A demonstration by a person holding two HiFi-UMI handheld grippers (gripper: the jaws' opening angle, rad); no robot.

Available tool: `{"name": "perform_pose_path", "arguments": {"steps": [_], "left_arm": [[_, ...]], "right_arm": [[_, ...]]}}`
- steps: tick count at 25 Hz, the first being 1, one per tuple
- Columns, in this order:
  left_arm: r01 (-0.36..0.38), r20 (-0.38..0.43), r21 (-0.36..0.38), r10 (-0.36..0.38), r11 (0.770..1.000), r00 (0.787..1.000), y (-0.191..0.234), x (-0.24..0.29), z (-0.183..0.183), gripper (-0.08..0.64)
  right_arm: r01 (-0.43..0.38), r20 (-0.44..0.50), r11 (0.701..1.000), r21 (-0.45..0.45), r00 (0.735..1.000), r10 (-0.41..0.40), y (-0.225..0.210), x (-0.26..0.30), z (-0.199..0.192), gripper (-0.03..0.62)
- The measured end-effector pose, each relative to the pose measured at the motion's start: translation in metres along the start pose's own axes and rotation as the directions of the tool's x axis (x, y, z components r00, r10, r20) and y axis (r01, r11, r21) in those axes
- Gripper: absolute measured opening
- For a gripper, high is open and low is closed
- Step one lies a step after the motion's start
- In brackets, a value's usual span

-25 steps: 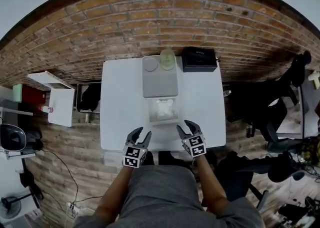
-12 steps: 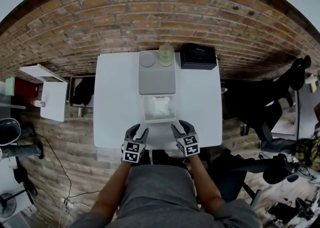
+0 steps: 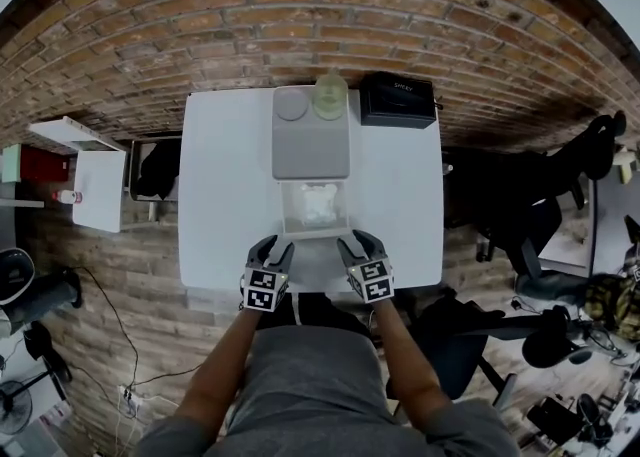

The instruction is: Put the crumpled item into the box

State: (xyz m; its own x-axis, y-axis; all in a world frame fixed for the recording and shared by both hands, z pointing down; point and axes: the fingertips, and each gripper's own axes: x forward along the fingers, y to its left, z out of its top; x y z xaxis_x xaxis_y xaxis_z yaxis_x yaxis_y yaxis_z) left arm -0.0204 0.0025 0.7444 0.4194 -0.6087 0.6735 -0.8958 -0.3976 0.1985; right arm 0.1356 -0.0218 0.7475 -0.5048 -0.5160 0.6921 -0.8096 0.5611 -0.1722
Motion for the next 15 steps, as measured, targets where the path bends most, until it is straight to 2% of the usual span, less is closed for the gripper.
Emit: {"name": "perform_pose_path", "arguments": {"steps": [6, 11, 15], "left_arm": [[0.028, -0.002, 0.023, -0.028, 0.999, 1.0, -0.006, 0.004, 0.012, 0.155], [0.056, -0.007, -0.017, -0.056, 0.998, 0.998, -0.007, 0.008, 0.011, 0.155], [0.066, -0.026, -0.012, -0.066, 0.998, 0.997, -0.005, 0.009, 0.009, 0.155]], "right_arm": [[-0.007, 0.01, 1.0, 0.009, 1.0, 0.007, 0.001, 0.0, 0.006, 0.175], [-0.028, 0.016, 0.999, 0.033, 0.999, 0.028, 0.003, 0.002, 0.009, 0.163], [-0.018, 0.019, 0.999, 0.033, 1.0, 0.017, 0.004, 0.002, 0.008, 0.161]]}}
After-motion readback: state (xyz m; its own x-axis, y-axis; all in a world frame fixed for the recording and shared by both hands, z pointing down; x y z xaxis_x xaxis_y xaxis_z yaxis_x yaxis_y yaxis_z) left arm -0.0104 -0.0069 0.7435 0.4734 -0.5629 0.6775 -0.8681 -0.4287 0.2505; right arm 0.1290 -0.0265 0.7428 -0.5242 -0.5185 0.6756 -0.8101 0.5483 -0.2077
